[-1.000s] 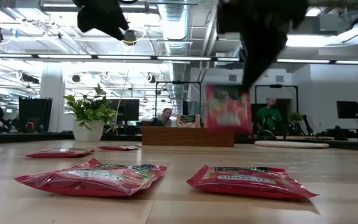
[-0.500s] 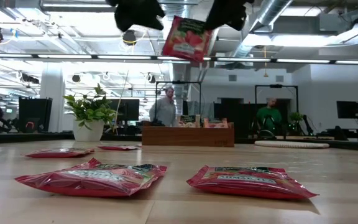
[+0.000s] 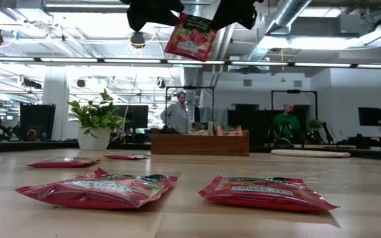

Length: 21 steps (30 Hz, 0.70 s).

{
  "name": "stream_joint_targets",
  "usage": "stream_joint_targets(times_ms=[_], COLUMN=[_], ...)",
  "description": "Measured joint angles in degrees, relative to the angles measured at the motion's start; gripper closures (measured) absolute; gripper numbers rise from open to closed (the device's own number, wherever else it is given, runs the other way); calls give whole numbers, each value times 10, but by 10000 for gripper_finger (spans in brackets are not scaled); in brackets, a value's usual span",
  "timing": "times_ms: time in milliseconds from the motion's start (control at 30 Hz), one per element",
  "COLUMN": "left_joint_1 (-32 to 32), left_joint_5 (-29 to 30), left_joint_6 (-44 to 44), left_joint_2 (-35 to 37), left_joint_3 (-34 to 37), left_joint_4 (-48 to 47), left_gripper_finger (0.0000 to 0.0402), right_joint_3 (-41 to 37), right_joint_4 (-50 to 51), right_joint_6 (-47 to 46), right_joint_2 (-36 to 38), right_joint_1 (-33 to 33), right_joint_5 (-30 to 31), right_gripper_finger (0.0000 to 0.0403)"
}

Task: Pick & Place Tea
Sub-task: Put the red tea bag into the left section of the wooden organizer

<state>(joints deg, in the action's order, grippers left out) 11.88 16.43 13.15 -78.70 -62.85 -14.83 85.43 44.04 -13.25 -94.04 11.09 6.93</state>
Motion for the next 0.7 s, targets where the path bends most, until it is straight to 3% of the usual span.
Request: stream_joint_targets(times_ms=[700], left_joint_1=[-31], left_joint_5=[-57], left_joint_6=[7], left_joint_2=[-28], left_joint_3=[0], left_joint_4=[37], left_gripper_finger=[231], right_joint_3=[0], right_joint_4=[-12], right_joint_6=[17], right_joint_2=[0], right_joint_1=[-1], right_joint_5=[10], right_gripper_finger=[403])
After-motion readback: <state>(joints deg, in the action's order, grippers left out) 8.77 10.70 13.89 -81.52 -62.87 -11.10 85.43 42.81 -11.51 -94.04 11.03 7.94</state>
